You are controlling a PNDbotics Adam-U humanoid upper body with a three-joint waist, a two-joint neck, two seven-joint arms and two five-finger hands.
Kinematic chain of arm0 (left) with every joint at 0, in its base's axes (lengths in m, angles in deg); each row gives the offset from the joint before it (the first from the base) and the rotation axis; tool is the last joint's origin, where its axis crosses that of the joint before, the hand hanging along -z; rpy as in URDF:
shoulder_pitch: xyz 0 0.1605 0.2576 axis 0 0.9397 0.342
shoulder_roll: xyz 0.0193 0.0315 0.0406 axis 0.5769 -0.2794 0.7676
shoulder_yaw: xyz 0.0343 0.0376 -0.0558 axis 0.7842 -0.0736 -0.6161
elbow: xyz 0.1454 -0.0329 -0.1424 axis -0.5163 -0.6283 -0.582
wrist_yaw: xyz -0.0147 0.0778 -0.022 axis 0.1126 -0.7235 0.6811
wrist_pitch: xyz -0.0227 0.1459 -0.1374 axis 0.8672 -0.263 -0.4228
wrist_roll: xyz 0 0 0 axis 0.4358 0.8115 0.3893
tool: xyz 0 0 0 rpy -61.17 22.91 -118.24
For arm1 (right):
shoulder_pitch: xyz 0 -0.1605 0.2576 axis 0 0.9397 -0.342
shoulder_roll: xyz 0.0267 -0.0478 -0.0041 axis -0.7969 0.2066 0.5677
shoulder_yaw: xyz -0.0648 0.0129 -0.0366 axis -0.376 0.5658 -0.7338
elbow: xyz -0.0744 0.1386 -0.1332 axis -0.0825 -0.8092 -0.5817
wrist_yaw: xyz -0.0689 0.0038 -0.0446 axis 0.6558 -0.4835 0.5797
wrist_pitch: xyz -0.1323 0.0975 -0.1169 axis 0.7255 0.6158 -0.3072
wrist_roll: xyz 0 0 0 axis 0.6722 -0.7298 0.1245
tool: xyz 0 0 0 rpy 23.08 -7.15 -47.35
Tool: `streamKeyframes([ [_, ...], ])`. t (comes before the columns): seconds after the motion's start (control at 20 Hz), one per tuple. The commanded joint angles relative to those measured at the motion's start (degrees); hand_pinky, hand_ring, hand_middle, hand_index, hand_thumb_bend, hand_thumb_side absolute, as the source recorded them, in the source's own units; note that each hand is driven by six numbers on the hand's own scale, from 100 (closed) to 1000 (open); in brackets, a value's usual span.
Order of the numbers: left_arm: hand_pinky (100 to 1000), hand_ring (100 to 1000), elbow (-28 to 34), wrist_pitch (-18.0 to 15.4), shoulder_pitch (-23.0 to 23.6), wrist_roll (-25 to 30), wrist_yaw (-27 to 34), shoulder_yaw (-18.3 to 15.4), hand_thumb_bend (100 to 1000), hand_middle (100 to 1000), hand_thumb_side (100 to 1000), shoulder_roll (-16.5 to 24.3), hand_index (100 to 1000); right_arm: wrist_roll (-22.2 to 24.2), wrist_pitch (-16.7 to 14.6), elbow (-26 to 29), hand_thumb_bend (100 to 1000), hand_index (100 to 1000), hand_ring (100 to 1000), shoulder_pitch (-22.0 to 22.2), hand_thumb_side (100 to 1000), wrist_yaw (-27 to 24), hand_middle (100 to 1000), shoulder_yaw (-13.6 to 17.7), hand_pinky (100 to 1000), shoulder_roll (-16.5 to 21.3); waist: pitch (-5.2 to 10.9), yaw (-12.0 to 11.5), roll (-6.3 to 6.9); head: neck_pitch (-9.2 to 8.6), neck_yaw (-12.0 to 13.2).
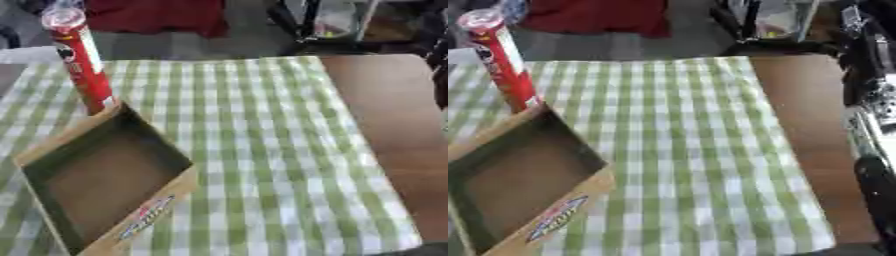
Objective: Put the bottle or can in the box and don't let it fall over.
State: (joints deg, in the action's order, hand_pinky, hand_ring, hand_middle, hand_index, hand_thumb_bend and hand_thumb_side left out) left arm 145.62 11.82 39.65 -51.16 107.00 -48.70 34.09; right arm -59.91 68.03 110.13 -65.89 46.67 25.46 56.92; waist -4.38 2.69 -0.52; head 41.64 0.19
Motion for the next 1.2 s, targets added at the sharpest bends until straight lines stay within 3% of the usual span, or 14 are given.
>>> streamKeyframes([
  [0.05,1000,908,1.21,-0.06,-0.46,-0.30,-0.20,-0.71,907,870,100,2.71,808,-0.23,-0.02,1.30,281,866,869,-0.89,693,-0.06,854,0.30,839,1.77,0.88,0.01,0.12,-0.70,0.11],
  [0.6,1000,910,1.48,0.17,-0.85,0.71,-0.28,-0.02,918,873,101,2.71,818,-0.23,0.00,1.27,282,866,869,-0.88,694,-0.08,854,0.27,839,1.72,0.88,-0.05,0.11,-0.90,0.10],
  [1.2,1000,913,1.41,3.56,-6.17,7.19,-2.63,5.42,927,878,112,1.34,839,-0.01,0.12,1.22,279,865,869,-1.03,696,-0.11,854,-0.05,838,1.44,0.81,0.33,0.04,-1.18,0.75],
])
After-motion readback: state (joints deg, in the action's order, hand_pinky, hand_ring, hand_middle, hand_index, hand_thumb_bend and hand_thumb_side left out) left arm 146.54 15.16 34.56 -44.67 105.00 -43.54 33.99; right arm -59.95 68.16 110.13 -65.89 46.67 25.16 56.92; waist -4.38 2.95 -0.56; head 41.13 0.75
